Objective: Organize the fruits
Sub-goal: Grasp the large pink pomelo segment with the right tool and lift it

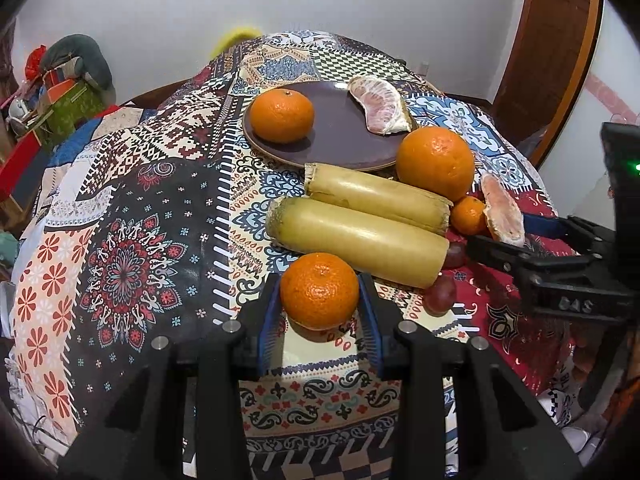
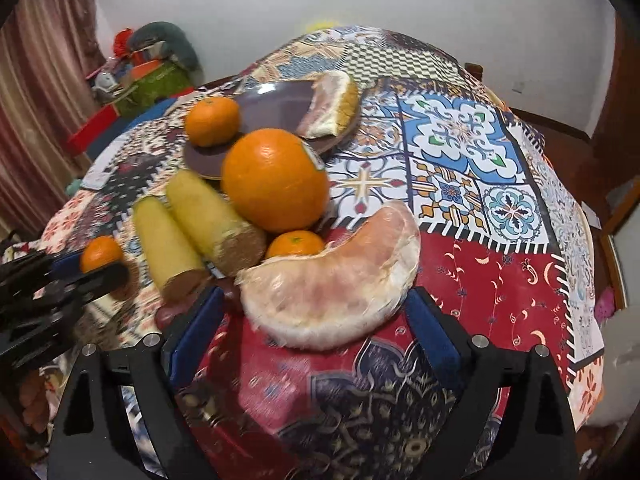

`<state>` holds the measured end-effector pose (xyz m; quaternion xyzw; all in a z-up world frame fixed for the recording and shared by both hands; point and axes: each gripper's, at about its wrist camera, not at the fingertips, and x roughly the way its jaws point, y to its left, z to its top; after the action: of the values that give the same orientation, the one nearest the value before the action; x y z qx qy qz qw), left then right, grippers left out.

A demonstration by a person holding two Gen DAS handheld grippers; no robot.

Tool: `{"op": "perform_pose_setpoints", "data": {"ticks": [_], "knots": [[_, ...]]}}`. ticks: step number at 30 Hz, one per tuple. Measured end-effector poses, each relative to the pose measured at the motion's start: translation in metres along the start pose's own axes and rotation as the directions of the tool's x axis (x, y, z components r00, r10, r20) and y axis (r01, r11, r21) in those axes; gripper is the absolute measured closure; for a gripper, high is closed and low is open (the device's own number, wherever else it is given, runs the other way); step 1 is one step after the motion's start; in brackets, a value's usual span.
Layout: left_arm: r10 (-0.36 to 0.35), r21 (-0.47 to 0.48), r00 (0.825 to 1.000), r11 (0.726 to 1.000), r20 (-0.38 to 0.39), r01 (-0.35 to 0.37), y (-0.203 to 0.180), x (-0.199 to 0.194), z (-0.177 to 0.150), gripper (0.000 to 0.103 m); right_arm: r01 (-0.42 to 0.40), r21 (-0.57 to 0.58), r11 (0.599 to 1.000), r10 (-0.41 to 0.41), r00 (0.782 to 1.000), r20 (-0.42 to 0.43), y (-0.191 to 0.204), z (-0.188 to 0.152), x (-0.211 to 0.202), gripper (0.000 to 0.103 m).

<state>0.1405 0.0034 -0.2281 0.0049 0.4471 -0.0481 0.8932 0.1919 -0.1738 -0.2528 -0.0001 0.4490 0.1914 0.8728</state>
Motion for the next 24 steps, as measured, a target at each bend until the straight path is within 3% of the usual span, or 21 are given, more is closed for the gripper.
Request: {"op": "perform_pose_setpoints", "data": {"ticks": [11, 17, 24], "knots": [[-0.003, 0.005, 1.000, 1.000, 0.019, 0.003, -0.002, -0.004, 0.003, 0.066, -0.095, 0.097, 0.991, 0.091, 0.995, 0.043, -0.039, -0.012, -0.025, 0.047], [-0.004, 0.010, 1.000, 1.000, 0.028, 0.003, -0.005, -0.006, 0.004, 0.066, -0.106, 0.080, 0.991, 0.103, 0.994, 0.043, -0.047, -0.018, -0.036, 0.064], [0.004, 0.002, 0.999, 1.000, 0.039, -0.004, -0.001, -0.011, 0.005, 0.066, -0.088, 0.072, 0.993, 0.090, 0.996, -0.023, -0.057, -0.026, -0.041, 0.065]]}}
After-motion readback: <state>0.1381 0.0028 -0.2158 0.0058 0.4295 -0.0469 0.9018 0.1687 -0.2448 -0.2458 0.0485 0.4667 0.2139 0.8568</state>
